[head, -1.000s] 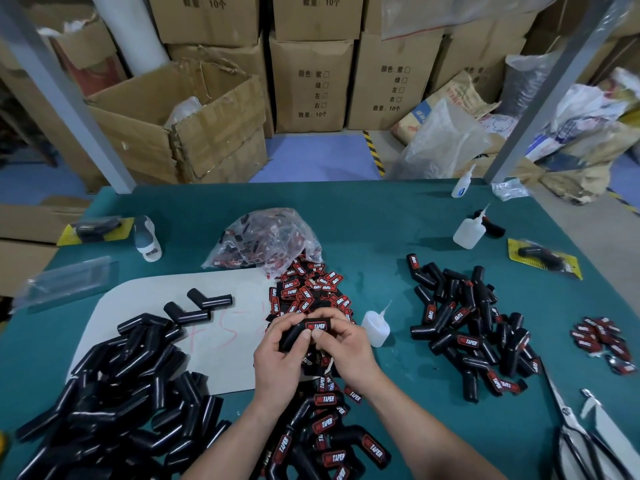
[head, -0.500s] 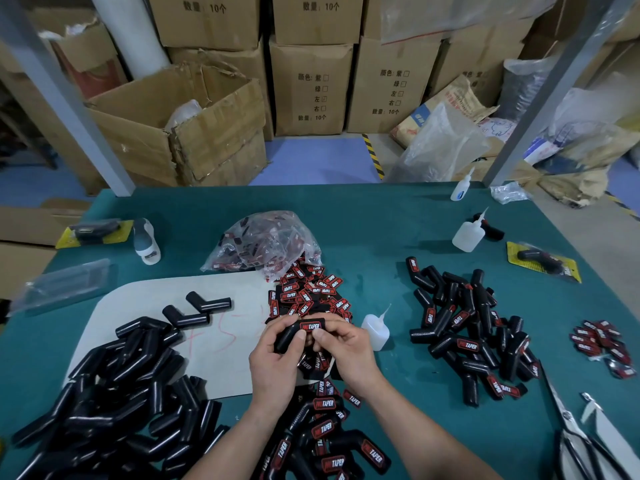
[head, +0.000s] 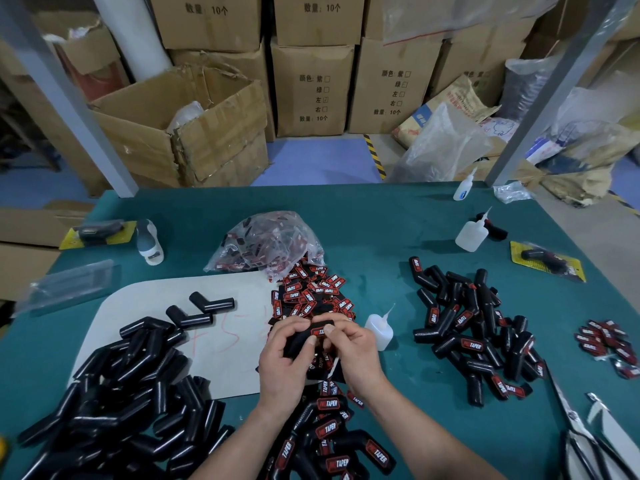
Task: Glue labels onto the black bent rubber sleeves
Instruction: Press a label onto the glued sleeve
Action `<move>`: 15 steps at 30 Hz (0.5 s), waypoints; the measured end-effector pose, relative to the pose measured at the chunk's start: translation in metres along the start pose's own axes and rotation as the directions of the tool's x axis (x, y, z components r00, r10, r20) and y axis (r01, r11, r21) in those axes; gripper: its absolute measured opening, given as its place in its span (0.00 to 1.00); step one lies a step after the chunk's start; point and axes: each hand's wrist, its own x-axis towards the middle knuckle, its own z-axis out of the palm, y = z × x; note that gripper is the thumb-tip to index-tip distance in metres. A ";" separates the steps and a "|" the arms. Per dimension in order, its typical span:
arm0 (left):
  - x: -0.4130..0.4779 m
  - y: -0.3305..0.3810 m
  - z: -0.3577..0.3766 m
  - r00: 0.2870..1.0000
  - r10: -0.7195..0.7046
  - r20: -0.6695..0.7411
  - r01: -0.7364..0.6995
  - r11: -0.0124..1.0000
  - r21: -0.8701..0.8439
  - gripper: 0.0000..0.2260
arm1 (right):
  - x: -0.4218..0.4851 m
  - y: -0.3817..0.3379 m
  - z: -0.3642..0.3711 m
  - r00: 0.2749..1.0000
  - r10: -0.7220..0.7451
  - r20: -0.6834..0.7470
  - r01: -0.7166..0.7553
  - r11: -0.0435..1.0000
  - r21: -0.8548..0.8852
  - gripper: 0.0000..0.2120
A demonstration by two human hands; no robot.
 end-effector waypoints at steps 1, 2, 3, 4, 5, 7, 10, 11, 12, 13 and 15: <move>0.000 -0.001 0.000 1.000 0.005 0.004 -0.005 1.000 -0.001 0.10 | 0.001 0.002 0.000 1.000 0.001 -0.014 -0.001 1.000 0.009 0.16; 0.000 -0.003 0.000 1.000 0.010 0.008 -0.010 1.000 -0.001 0.10 | 0.001 0.003 0.000 1.000 0.003 -0.018 -0.003 1.000 0.020 0.16; 0.000 -0.005 0.000 1.000 0.015 0.010 -0.015 1.000 0.001 0.10 | 0.002 0.003 0.001 1.000 0.007 -0.017 -0.007 1.000 0.025 0.16; 0.000 -0.006 -0.001 1.000 0.020 0.012 -0.020 1.000 0.003 0.10 | 0.003 0.003 0.001 1.000 0.010 -0.016 -0.010 1.000 0.029 0.15; 0.000 -0.007 -0.001 1.000 0.025 0.014 -0.025 1.000 0.006 0.10 | 0.003 0.003 0.001 1.000 0.012 -0.017 -0.012 0.999 0.032 0.15; 0.001 -0.010 -0.002 0.999 0.031 0.019 -0.031 0.999 0.008 0.10 | 0.003 0.002 0.002 1.000 0.013 -0.023 -0.012 0.999 0.039 0.14; 0.001 -0.011 0.000 0.999 0.046 0.027 -0.046 0.999 0.020 0.10 | 0.002 0.002 0.001 1.000 0.012 -0.029 -0.010 0.999 0.053 0.14; 0.001 -0.011 0.000 0.998 0.047 0.029 -0.048 0.999 0.022 0.11 | 0.002 0.001 0.001 1.000 0.016 -0.027 -0.014 0.998 0.058 0.14; 0.000 -0.011 0.000 0.998 0.048 0.029 -0.049 0.999 0.022 0.11 | 0.002 0.001 0.001 1.000 0.019 -0.022 -0.018 0.998 0.064 0.14; 0.000 -0.011 -0.001 0.998 0.048 0.028 -0.049 0.999 0.022 0.11 | 0.002 0.001 0.001 1.000 0.022 -0.017 -0.021 0.997 0.070 0.14; 0.001 -0.011 -0.002 0.998 0.052 0.027 -0.053 0.998 0.026 0.11 | 0.002 -0.001 0.002 0.999 0.030 -0.017 -0.029 0.997 0.078 0.14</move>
